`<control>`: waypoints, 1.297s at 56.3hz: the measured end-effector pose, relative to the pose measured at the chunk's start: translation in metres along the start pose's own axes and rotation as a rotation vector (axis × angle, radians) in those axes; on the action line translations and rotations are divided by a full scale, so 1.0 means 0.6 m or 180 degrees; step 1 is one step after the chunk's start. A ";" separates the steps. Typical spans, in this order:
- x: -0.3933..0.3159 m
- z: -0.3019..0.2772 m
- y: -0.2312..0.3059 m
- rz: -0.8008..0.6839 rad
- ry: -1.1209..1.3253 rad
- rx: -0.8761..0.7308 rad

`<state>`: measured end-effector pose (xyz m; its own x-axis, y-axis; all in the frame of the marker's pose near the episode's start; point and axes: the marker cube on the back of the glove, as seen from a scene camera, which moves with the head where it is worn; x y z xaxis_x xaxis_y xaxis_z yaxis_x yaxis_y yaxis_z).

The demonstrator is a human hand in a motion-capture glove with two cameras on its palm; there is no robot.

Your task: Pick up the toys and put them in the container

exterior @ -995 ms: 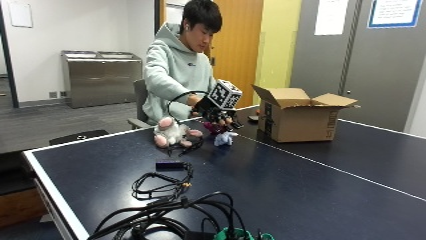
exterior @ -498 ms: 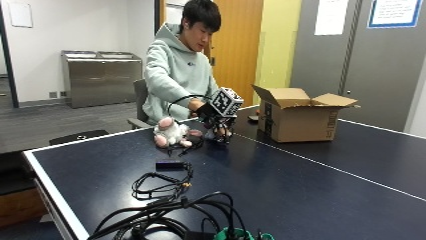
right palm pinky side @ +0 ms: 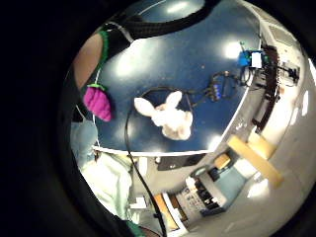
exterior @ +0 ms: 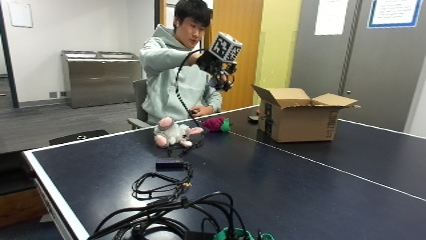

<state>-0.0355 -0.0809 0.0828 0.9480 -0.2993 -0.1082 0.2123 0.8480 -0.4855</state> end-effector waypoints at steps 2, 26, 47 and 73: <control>-0.041 -0.027 0.017 0.0298 -0.0104 0.0123; -0.326 -0.281 0.001 -0.1445 -0.0499 0.1842; -0.392 -0.271 -0.217 -0.0799 -0.0644 0.1633; -0.328 -0.255 -0.193 -0.0639 -0.0114 0.1783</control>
<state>-0.2825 -0.1869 0.0274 0.8818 -0.4709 -0.0276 0.4717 0.8809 0.0391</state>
